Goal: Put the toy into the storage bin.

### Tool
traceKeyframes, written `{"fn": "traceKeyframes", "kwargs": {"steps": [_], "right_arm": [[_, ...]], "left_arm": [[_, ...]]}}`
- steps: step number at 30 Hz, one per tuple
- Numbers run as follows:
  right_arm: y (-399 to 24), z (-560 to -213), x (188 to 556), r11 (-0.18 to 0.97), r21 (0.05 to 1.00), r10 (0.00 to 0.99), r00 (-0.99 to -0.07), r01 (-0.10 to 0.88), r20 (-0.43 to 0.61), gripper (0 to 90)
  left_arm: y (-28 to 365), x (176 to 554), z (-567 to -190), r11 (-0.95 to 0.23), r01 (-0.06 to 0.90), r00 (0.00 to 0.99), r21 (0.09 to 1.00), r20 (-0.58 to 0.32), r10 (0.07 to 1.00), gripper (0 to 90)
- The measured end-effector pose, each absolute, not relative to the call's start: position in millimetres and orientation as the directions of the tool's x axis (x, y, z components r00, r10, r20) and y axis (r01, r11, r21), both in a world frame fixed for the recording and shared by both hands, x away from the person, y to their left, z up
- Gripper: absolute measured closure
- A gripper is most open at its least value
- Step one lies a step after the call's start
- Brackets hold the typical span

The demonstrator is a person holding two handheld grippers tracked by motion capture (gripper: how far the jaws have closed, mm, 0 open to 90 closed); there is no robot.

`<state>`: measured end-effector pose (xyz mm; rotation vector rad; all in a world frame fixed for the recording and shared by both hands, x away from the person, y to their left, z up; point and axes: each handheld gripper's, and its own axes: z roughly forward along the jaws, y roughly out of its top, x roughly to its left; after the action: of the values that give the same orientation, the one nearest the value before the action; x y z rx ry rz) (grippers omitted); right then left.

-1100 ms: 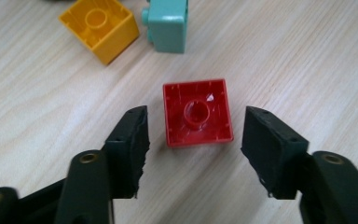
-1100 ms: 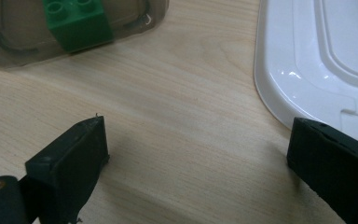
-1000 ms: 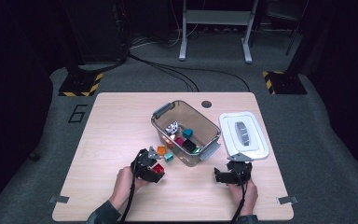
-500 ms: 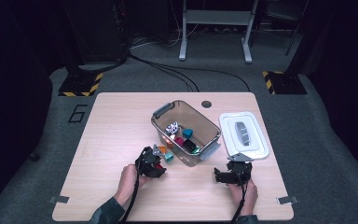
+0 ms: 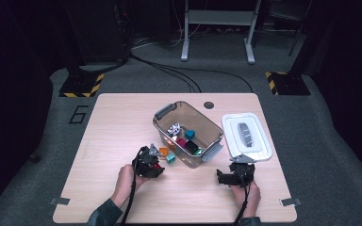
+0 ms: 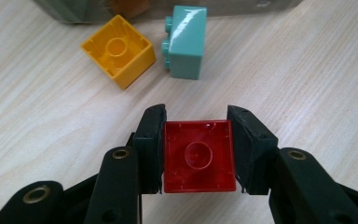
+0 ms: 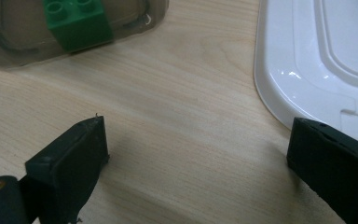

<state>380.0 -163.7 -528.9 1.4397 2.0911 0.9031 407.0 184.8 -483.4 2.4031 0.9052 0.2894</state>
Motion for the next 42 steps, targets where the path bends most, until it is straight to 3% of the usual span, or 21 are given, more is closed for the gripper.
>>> {"fn": "traceKeyframes", "kwargs": {"steps": [42], "right_arm": [[-164, -529, 380, 0.244, 0.726, 0.933, -0.36, 0.643, 0.005, 4.3]], "left_arm": [[232, 437, -422, -0.538, 0.528, 0.683, 0.657, 0.048, 0.729, 58.7]]}}
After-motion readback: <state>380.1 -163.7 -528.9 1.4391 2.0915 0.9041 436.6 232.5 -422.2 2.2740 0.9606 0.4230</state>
